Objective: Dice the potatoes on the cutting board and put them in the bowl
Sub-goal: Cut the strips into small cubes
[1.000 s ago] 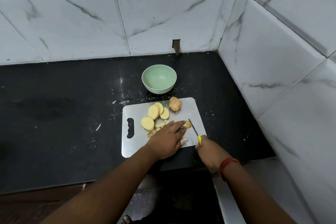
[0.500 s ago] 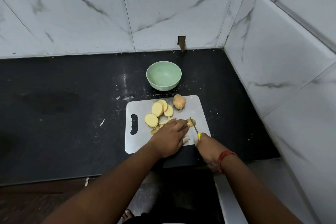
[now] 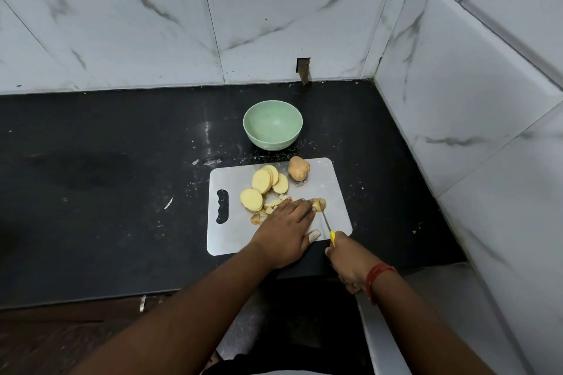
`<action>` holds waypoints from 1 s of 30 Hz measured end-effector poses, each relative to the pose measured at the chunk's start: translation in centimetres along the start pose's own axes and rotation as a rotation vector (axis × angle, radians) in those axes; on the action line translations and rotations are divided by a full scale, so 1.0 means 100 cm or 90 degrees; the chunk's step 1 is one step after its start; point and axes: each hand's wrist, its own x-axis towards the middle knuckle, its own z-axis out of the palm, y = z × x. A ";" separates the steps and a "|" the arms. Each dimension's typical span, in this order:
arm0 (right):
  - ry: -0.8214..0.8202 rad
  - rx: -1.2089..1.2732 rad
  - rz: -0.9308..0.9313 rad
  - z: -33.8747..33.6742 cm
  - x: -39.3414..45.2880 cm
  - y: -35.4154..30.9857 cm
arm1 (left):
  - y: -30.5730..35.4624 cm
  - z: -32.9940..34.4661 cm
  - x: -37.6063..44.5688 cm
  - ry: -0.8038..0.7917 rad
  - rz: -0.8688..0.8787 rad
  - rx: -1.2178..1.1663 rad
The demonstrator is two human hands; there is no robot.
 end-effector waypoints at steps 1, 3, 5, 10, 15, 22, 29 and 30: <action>0.008 -0.028 -0.011 0.001 -0.001 0.004 | 0.001 0.000 0.000 0.001 0.001 0.004; 0.016 -0.072 -0.027 0.002 -0.006 0.009 | 0.001 0.000 -0.001 0.006 0.001 0.008; 0.017 -0.103 -0.042 0.001 -0.012 0.015 | 0.001 0.001 -0.002 0.004 -0.001 0.006; 0.055 -0.112 -0.061 -0.002 -0.027 0.017 | 0.000 0.001 -0.004 -0.012 -0.003 -0.001; 0.098 -0.126 -0.088 -0.002 -0.019 -0.001 | -0.001 0.002 -0.004 -0.020 -0.004 0.004; 0.096 -0.167 -0.063 -0.004 -0.005 -0.019 | -0.002 0.001 -0.004 -0.028 -0.007 -0.013; 0.040 -0.159 -0.029 -0.006 0.003 -0.018 | 0.000 0.001 -0.004 -0.029 -0.011 -0.009; 0.038 -0.156 -0.030 -0.006 0.004 -0.017 | 0.000 0.000 -0.004 -0.031 -0.012 -0.008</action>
